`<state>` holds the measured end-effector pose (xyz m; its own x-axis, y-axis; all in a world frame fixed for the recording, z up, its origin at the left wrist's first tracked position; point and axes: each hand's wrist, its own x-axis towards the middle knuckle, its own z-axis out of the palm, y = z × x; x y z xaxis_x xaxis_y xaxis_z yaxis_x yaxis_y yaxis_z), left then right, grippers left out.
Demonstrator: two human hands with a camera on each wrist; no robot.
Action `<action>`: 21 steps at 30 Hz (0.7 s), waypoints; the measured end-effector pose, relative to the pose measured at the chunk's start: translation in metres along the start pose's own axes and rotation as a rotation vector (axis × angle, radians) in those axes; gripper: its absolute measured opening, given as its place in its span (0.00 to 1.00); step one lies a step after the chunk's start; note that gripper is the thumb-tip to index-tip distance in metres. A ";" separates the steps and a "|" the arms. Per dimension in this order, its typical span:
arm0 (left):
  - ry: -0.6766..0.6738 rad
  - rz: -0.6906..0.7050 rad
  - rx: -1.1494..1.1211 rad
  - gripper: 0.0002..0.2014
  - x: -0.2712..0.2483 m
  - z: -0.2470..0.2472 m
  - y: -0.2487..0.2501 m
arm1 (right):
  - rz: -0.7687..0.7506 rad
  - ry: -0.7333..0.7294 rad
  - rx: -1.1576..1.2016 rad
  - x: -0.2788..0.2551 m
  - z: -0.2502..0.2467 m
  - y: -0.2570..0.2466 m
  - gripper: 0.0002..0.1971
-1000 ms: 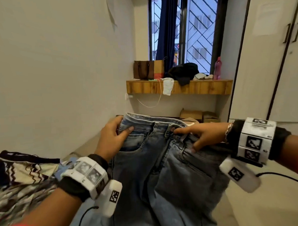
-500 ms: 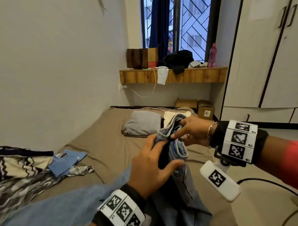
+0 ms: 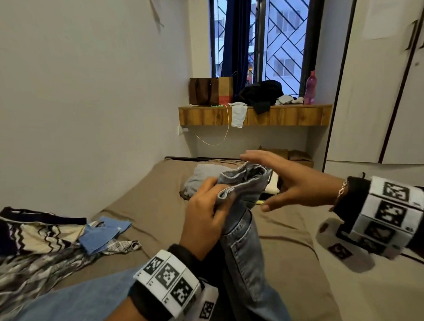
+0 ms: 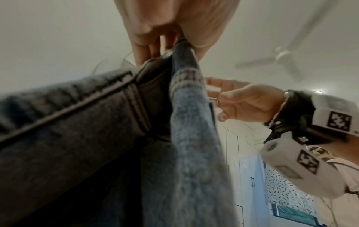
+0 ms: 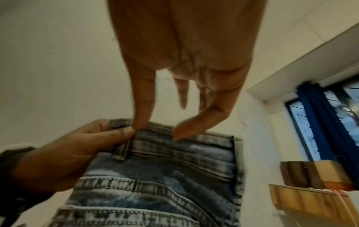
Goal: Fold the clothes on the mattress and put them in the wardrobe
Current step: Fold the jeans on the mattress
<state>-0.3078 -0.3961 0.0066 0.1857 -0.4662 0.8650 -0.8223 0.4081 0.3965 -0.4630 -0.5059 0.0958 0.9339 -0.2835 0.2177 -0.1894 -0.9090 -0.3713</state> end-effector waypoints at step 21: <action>0.325 0.015 0.299 0.36 0.047 -0.052 0.042 | -0.266 1.058 0.193 0.099 -0.276 -0.148 0.11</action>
<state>-0.3059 -0.3603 0.0802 0.2926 -0.1717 0.9407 -0.9367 0.1461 0.3181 -0.4264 -0.4837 0.4210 0.1898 -0.2879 0.9387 0.1157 -0.9428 -0.3126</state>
